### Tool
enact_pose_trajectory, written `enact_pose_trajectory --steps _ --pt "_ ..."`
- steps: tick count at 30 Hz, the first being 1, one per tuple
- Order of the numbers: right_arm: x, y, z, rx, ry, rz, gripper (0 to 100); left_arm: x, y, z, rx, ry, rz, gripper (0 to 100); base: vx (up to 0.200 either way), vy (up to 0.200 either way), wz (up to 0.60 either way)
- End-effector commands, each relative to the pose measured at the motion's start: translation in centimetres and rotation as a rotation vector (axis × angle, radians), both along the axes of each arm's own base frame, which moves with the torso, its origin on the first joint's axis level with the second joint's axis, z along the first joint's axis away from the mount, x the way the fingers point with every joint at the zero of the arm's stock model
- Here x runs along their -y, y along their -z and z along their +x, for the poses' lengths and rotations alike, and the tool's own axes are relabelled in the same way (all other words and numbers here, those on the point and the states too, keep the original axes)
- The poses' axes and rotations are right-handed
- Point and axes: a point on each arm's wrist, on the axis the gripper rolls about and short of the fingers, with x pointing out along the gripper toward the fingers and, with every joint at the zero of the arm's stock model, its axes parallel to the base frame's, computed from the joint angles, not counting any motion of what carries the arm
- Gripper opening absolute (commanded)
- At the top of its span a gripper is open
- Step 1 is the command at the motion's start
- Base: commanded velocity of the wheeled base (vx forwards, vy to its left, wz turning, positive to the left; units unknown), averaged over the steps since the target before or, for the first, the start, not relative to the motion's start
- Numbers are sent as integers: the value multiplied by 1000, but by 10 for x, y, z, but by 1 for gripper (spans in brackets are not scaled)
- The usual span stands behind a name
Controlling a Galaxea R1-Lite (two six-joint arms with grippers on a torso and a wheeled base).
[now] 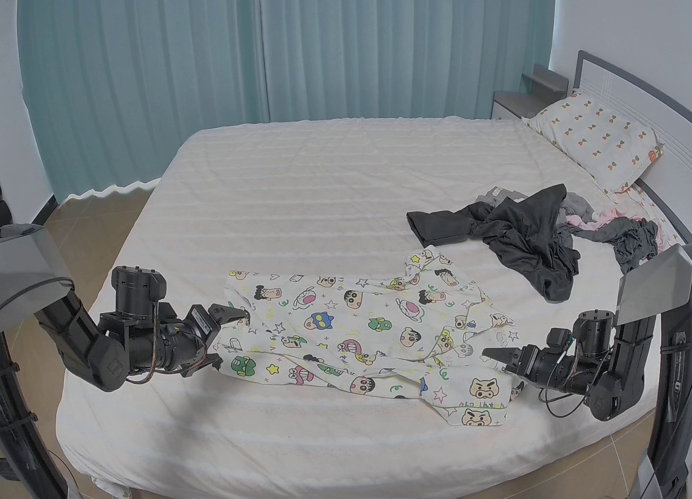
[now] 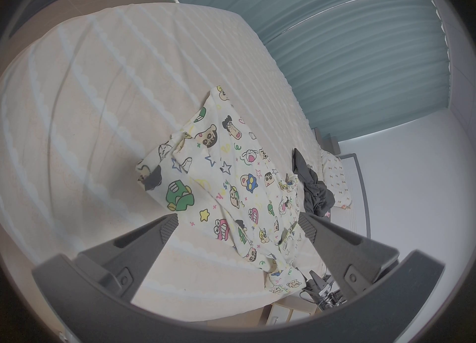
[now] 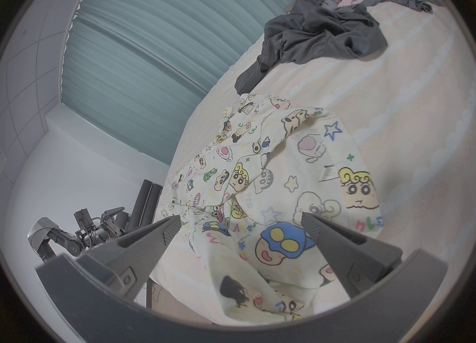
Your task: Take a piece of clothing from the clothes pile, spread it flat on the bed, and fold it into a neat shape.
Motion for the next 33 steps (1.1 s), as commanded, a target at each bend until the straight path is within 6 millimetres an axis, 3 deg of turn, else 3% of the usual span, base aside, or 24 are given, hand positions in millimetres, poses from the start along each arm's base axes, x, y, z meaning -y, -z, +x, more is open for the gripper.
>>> enact_pose_trajectory --steps 1,11,33 --pt "-3 -5 -8 -9 -14 -1 100 0 9 -3 -13 -2 7 100 0 0 0" --pt "-10 -15 -27 -36 -60 6 100 0 15 -2 -18 -4 7 100 0 0 0" --pt "-16 -22 -48 -70 -98 -1 100 2 19 -2 -28 2 11 100 0 0 0"
